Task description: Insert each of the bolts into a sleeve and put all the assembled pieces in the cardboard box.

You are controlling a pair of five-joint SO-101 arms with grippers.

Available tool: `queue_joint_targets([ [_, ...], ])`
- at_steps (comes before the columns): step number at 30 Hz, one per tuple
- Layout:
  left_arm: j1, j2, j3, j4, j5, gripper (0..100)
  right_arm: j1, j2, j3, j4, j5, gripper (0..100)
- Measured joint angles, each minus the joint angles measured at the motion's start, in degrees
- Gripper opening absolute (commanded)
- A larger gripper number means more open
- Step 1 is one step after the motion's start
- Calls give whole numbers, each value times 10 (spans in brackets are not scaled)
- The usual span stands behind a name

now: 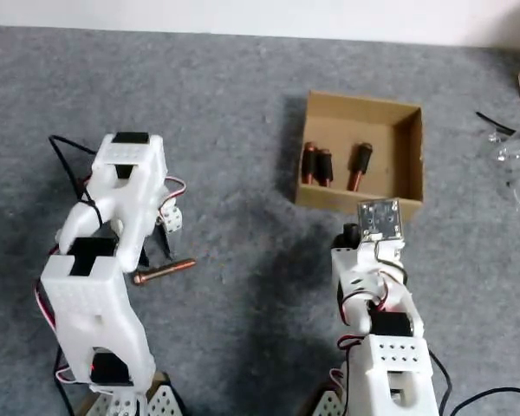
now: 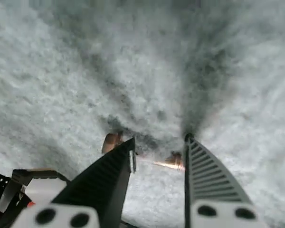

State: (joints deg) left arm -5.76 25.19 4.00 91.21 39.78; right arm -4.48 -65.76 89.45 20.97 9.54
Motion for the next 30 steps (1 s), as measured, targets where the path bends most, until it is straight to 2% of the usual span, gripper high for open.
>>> queue_joint_targets([
  [8,6,-1,10,46,2,162,0,0,0,0,10,5],
  [22,15,76,16,55,2,161,0,0,0,0,11,5],
  [25,15,82,-16,55,-26,161,0,0,0,0,11,5],
  [30,16,41,-47,50,-123,161,0,0,0,0,11,5],
])
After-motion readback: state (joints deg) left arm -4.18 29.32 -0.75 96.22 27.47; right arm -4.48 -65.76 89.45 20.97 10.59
